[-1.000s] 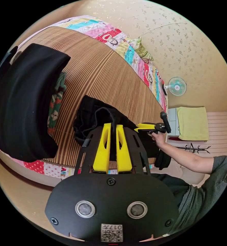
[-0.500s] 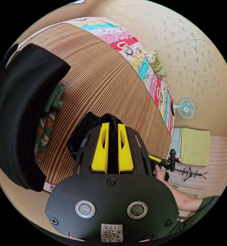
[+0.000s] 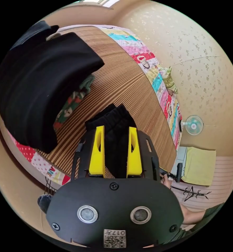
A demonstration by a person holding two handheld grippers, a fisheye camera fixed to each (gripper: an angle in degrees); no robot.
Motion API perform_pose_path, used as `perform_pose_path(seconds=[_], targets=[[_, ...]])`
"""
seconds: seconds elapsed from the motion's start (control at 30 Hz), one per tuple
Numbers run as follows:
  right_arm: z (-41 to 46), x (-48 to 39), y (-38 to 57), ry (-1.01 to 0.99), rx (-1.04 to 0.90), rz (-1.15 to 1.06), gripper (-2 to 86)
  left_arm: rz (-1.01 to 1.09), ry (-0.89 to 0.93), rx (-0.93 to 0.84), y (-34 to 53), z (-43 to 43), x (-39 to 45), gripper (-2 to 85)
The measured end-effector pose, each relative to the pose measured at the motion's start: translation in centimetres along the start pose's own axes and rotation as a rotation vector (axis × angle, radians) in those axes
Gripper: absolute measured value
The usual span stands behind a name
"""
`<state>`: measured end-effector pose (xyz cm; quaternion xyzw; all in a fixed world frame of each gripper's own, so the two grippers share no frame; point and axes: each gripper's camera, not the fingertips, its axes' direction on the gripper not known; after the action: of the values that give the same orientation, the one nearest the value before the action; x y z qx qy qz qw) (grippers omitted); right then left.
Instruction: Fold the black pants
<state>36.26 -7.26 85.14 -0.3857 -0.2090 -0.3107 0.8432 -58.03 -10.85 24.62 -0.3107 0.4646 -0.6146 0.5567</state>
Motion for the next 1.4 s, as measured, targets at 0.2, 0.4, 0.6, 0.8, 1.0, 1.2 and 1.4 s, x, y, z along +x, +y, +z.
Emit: perform_pose_path(seconds=[0.2, 0.4, 0.6, 0.8, 1.0, 1.2, 1.4], targets=[[-5.6, 18.1, 17.2, -0.204, 0.112, 0.707, 8.5, -0.190, 0.030, -0.165, -0.2, 4.0, -4.4, 16.8], [-7.9, 28.3, 30.4, -0.437, 0.307, 1.197, 9.8, -0.267, 0.079, -0.321, -4.8, 8.5, -3.3, 8.9], [-10.0, 29.0, 32.5, -0.589, 0.488, 1.265, 10.8, -0.339, 0.042, -0.397, -8.9, 9.3, -3.7, 7.6], [-11.4, 27.5, 30.7, -0.500, 0.397, 1.252, 9.3, -0.284, -0.003, -0.415, -11.2, 7.6, -3.3, 7.4], [-15.4, 24.3, 32.0, -0.377, 0.398, 1.064, 2.6, -0.256, -0.002, -0.419, -12.6, 6.7, -4.3, 7.0], [-18.6, 21.1, 36.8, -0.395, 0.525, 1.130, 1.2, -0.169, 0.030, -0.367, -13.2, 5.8, -5.6, 7.9], [-19.0, 21.4, 38.1, -0.211, 0.423, 1.177, 1.2, -0.249, 0.152, -0.285, -11.9, 4.8, -9.9, 11.6]])
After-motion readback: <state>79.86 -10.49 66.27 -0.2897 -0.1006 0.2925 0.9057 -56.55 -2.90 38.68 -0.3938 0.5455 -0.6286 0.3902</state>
